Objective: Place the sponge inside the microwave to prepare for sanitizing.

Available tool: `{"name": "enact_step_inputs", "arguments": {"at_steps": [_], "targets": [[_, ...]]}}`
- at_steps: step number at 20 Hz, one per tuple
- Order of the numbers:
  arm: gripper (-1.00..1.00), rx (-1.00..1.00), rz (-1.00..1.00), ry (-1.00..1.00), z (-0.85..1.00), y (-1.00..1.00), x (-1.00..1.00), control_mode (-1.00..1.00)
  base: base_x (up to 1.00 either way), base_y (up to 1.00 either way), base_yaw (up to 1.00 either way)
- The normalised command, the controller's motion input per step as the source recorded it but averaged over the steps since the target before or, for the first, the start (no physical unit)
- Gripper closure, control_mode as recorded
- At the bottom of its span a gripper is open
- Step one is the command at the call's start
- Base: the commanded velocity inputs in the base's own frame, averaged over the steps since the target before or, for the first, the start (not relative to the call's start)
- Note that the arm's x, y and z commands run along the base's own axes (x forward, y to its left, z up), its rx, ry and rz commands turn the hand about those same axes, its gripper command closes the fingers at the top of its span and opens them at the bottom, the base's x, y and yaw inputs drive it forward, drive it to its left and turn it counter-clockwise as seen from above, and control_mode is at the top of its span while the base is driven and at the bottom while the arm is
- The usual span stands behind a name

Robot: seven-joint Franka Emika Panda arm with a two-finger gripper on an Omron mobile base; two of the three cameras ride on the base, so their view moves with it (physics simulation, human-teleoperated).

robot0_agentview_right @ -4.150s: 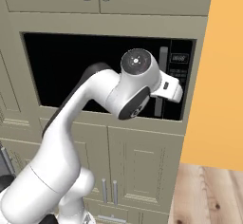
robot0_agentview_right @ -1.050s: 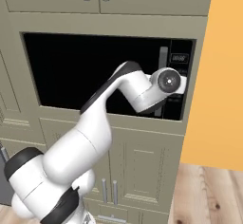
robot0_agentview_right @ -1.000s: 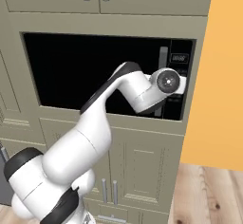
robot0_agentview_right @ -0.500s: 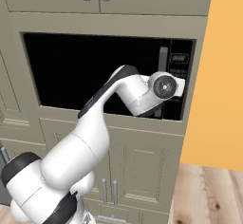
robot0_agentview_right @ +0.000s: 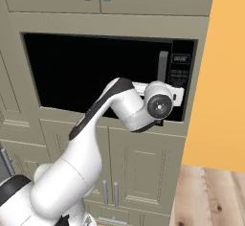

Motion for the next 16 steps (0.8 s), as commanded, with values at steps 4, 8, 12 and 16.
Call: {"name": "enact_step_inputs", "arguments": {"at_steps": [4, 8, 12, 16], "targets": [[1.00, -0.04, -0.03, 0.02, 0.14, 0.28, -0.35, -1.00, 0.00, 0.00, 0.00], [1.00, -0.03, -0.01, 0.04, 0.17, 0.28, -0.44, -1.00, 0.00, 0.00, 0.00], [1.00, -0.05, 0.00, 0.06, 0.15, 0.30, -0.49, -1.00, 0.00, 0.00, 0.00], [1.00, -0.08, 0.00, 0.06, 0.15, 0.31, -0.53, -1.00, 0.00, 0.00, 0.00]]}}
